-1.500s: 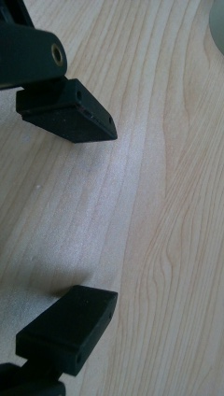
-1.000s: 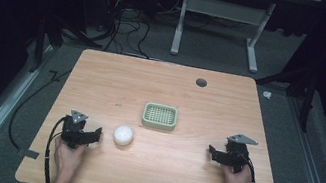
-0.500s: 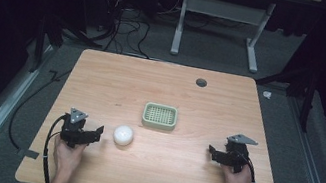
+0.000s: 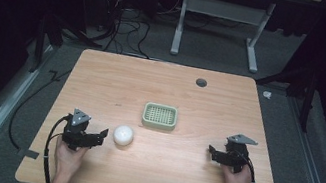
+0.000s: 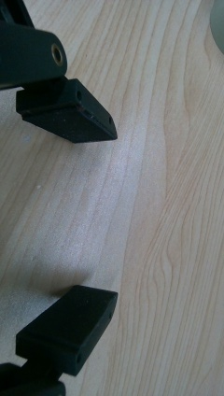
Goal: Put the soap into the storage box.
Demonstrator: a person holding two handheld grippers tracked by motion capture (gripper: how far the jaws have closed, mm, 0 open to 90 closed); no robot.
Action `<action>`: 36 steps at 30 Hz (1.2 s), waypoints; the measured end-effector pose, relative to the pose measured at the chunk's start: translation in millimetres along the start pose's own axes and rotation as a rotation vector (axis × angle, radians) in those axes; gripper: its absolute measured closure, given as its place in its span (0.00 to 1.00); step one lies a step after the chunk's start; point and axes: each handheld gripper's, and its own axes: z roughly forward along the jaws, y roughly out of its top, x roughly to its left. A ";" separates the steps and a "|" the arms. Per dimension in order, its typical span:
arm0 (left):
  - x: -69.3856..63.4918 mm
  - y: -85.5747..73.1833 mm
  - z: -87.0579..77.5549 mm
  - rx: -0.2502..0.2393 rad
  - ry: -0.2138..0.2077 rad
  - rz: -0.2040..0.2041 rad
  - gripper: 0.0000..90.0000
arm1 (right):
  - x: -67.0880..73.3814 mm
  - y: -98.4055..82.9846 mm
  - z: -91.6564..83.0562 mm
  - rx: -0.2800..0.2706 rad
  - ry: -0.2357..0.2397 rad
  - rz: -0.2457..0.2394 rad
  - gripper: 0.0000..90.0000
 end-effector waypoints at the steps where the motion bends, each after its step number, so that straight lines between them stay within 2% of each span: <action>1: -0.8 0.4 -0.6 0.001 -0.005 0.003 0.18 | 0.0 0.0 0.0 0.000 0.000 -0.001 0.22; 8: -12.0 2.6 -1.5 -0.002 -0.038 0.013 0.18 | 0.0 0.0 0.0 0.000 0.000 0.000 0.22; 16: -24.7 4.5 2.2 0.015 -0.063 0.045 0.17 | 0.0 0.0 0.0 0.000 0.000 0.000 0.22; 19: -29.8 4.8 5.8 0.024 -0.064 0.059 0.17 | 0.0 0.0 -0.1 0.000 0.001 0.002 0.22; 22: -36.5 5.1 8.5 0.035 -0.044 0.100 0.17 | 0.0 0.0 0.0 0.000 0.000 0.000 0.22; 24: -39.7 5.1 10.3 0.038 -0.045 0.111 0.17 | 0.0 0.0 0.0 0.000 0.000 0.000 0.22; 36: -53.3 5.4 28.3 0.082 -0.079 0.127 0.16 | 0.0 0.0 0.0 0.000 0.000 0.000 0.22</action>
